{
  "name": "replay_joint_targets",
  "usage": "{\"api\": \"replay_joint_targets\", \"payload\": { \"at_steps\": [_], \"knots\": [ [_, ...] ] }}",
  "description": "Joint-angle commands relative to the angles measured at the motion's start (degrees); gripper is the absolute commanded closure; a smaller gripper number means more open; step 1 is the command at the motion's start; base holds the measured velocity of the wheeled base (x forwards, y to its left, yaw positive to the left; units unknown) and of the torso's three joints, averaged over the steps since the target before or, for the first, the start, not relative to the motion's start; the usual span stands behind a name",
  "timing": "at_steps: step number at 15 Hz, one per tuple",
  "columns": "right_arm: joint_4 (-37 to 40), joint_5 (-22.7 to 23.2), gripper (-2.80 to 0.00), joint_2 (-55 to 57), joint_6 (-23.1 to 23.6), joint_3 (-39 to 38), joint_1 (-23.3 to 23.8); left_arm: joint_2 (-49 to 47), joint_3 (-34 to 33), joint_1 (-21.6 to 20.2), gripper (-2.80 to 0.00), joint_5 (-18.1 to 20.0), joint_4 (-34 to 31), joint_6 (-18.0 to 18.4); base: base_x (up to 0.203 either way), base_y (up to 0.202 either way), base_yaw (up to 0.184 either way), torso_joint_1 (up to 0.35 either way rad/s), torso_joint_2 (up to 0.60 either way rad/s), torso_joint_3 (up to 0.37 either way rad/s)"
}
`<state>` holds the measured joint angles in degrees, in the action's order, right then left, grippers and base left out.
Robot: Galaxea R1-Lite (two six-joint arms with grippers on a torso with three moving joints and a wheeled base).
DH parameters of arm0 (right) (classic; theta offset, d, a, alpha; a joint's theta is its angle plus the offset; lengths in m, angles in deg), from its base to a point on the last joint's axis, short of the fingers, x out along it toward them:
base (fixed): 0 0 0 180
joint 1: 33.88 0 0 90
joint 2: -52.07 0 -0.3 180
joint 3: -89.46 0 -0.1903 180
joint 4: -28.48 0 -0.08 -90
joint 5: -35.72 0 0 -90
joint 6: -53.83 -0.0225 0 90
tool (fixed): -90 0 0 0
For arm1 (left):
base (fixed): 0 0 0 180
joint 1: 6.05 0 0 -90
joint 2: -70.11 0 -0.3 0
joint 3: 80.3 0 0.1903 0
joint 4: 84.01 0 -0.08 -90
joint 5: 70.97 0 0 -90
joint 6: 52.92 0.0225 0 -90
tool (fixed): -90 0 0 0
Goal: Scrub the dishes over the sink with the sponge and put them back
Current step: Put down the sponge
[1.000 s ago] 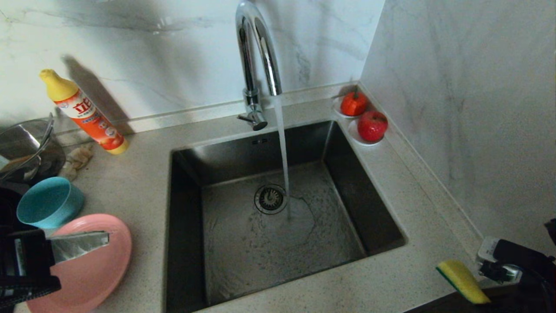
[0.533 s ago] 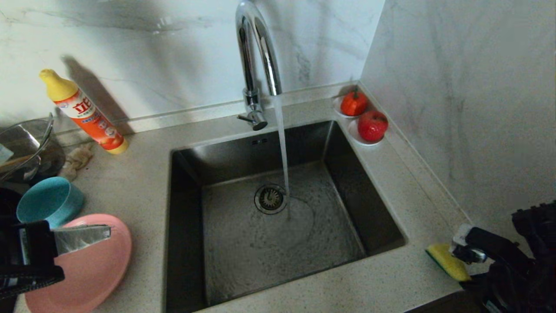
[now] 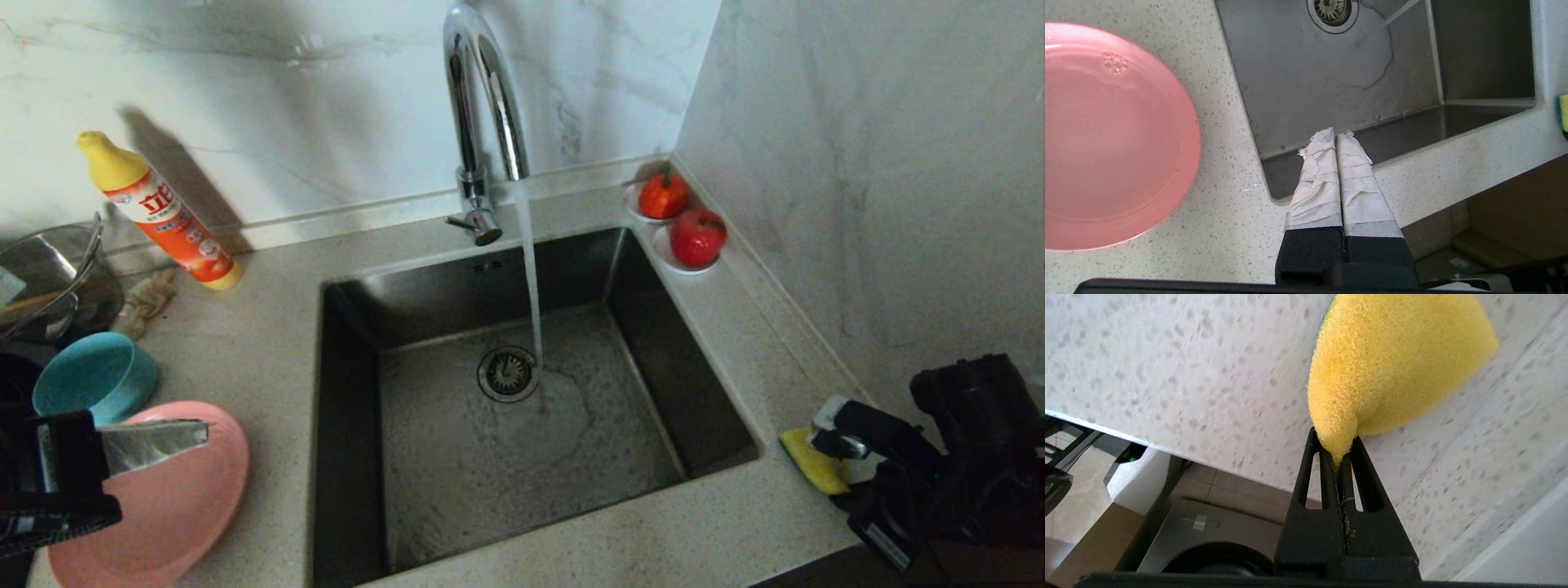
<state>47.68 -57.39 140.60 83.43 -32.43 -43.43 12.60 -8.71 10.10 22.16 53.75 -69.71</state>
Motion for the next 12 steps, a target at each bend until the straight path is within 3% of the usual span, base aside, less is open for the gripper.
{"api": "replay_joint_targets", "payload": {
  "at_steps": [1, 4, 5, 12],
  "knots": [
    [0.44, -0.39, 0.0, 0.96, 0.42, 1.44, -0.02, 0.11, 0.11, 0.02, 0.0, 0.04, -0.18, -0.17, 0.0, 0.0, 0.0, 0.0, 0.0, 0.0],
    [0.57, -0.68, 0.0, 0.25, 1.6, 1.6, -0.02, 0.3, -0.1, -0.16, 0.0, 0.0, -0.2, -0.17, 0.0, 0.0, 0.0, 0.0, 0.0, 0.0],
    [0.66, -0.57, -2.8, -0.31, 1.51, 1.65, -0.04, 0.3, -0.15, -0.24, 0.0, 0.04, -0.2, -0.17, 0.0, 0.0, 0.0, 0.0, 0.0, 0.0],
    [4.79, -0.27, -2.8, -5.31, 0.81, 2.99, -0.41, 0.3, -0.77, -0.18, 0.0, 0.04, -0.11, -0.78, 0.0, 0.0, 0.0, 0.0, 0.0, 0.0]
  ]
}}
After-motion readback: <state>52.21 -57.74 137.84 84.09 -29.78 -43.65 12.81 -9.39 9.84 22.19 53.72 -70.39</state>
